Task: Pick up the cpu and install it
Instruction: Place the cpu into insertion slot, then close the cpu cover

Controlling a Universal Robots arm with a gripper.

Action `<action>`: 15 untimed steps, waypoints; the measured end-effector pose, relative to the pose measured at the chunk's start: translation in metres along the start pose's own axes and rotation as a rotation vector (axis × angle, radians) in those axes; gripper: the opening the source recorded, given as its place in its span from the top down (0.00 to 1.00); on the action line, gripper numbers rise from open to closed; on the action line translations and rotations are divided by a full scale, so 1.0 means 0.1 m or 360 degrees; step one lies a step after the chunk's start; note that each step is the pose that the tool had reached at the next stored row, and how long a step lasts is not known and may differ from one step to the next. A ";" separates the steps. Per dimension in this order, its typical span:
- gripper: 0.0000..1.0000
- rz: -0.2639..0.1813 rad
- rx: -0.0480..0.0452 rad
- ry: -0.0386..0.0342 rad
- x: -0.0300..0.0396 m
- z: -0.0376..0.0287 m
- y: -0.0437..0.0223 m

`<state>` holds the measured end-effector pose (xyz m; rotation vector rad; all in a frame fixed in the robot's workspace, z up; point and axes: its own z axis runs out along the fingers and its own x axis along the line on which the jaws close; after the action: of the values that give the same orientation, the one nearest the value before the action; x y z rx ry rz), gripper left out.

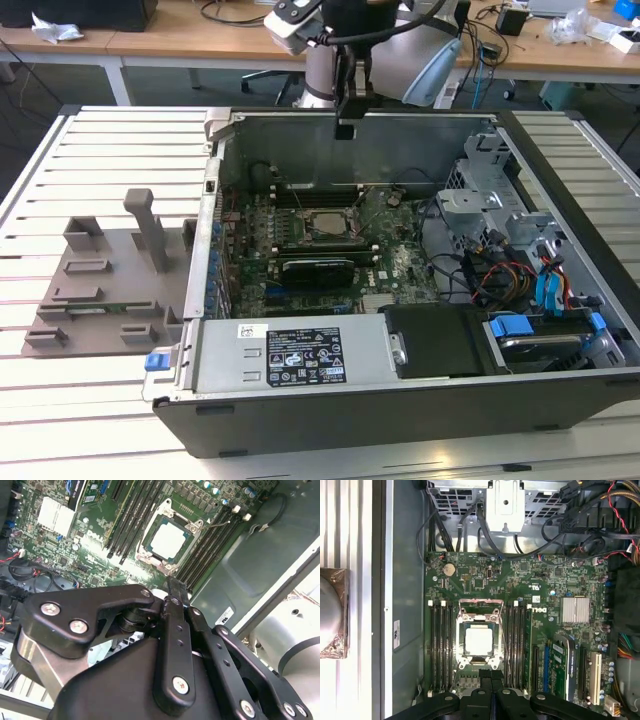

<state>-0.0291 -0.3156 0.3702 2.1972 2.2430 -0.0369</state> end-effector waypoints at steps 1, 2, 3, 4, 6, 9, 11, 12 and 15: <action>0.89 0.0000 0.0000 0.0000 0.000 -0.001 0.000; 0.89 0.0000 0.0000 0.0000 0.000 -0.001 0.000; 0.89 0.0000 0.0000 0.0000 0.000 -0.001 0.000; 0.89 0.0000 0.0000 0.0000 0.000 -0.002 0.000; 0.89 0.0000 0.0000 0.0000 0.000 -0.003 0.000; 0.89 0.0000 0.0000 0.0000 0.000 -0.005 0.000; 0.89 0.0000 0.0000 0.0000 0.000 -0.006 0.009; 0.89 0.0000 0.0000 -0.0001 -0.001 -0.006 0.047; 0.89 0.0000 0.0001 0.0000 -0.003 -0.005 0.123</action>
<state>-0.0168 -0.3156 0.3705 2.1972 2.2433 -0.0376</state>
